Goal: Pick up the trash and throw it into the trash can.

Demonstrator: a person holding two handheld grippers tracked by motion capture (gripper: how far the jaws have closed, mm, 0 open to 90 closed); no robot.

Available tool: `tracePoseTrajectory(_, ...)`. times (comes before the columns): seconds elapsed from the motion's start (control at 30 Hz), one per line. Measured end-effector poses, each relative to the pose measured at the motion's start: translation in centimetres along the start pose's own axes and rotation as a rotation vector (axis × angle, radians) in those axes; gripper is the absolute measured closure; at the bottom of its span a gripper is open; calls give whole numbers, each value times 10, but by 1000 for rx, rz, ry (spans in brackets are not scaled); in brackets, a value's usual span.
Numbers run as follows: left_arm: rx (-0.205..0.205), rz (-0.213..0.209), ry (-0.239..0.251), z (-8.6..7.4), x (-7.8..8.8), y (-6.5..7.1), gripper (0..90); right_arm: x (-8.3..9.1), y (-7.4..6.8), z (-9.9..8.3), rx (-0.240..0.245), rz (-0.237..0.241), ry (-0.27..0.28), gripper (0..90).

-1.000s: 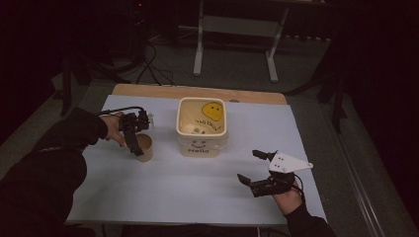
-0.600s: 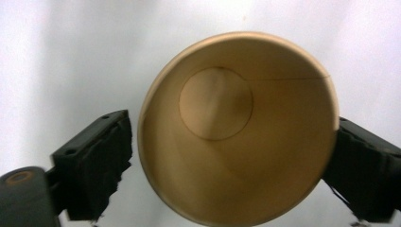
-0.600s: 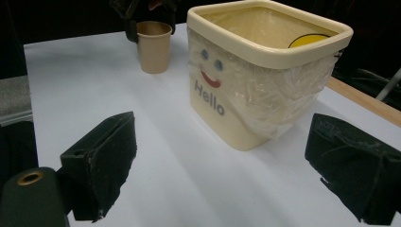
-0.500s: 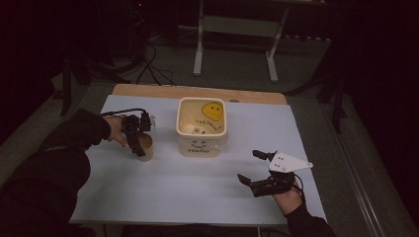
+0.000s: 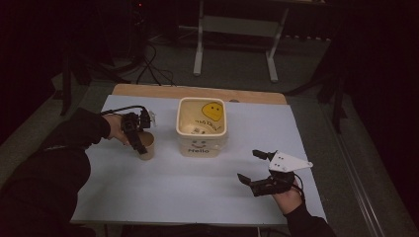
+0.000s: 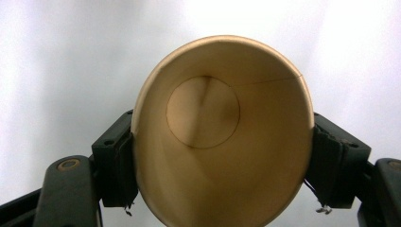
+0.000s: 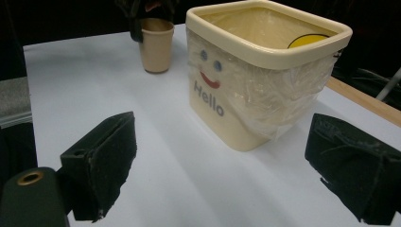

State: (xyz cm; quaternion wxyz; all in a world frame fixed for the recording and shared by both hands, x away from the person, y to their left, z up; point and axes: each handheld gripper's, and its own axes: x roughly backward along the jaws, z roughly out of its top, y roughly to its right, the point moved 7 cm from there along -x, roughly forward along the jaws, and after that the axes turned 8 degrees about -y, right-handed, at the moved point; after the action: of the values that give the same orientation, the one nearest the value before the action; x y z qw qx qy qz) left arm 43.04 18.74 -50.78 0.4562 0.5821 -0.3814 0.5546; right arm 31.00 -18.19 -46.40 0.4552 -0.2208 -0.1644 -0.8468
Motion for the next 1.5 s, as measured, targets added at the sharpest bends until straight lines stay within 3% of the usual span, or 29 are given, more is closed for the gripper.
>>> tracePoseTrajectory(0.37, 18, -13, 34, 5, 38, 7, 271, 2, 1, -1, -6, -5, -1, 95)
tracePoseTrajectory(1.03, 14, 19, 64, 17, 102, 20, 287, 1, 0, -1, 2, -6, -1, 95)
tracePoseTrajectory(1.33, 15, 34, 62, 27, 127, 25, 287, 0, 0, 0, 1, -3, 3, 95)
tracePoseTrajectory(1.5, -4, 50, 47, 35, 140, 28, 288, 0, 0, -1, 4, -1, -2, 95)
